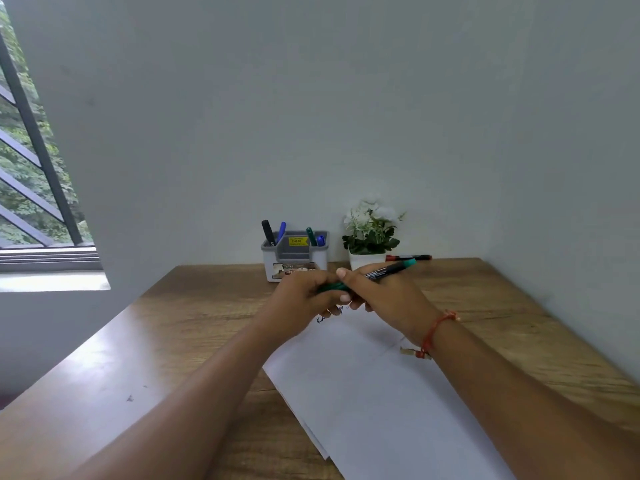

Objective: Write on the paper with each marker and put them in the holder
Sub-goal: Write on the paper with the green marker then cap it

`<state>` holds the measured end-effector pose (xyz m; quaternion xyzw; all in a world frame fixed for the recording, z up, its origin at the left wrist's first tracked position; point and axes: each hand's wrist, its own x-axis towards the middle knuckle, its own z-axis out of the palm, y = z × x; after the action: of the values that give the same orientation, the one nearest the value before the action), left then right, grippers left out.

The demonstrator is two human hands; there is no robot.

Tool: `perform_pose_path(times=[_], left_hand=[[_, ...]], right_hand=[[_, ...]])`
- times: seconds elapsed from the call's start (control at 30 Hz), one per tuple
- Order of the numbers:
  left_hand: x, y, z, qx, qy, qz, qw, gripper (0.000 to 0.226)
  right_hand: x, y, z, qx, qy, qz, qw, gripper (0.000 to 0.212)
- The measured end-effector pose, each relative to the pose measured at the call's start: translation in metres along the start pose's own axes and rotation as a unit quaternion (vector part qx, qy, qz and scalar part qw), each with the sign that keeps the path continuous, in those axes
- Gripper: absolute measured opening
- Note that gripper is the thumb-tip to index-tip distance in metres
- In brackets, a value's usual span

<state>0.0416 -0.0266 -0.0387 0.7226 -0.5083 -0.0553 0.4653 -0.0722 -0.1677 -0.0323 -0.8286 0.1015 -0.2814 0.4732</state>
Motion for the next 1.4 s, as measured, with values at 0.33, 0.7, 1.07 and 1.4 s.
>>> perform_pose_path(times=[0.33,0.7,1.07,1.4], left_hand=[[0.0,-0.005,-0.009,-0.048,-0.016,-0.042,0.998,0.017],[-0.005,-0.023,-0.058,0.174,-0.063,-0.148,0.972,0.013],[-0.008,-0.022,-0.061,0.185,-0.235,-0.226,0.927,0.017],[-0.003,-0.031,-0.039,0.19,-0.159,-0.154,0.956,0.019]], right_hand=[[-0.001,-0.003,0.003,0.129,-0.055,0.078,0.987,0.03],[-0.006,-0.002,-0.007,-0.097,-0.156,-0.077,0.98,0.025],[-0.006,-0.002,-0.005,-0.316,-0.299,-0.034,0.9,0.071],[0.003,0.014,-0.024,-0.327,-0.277,0.0,0.903,0.063]])
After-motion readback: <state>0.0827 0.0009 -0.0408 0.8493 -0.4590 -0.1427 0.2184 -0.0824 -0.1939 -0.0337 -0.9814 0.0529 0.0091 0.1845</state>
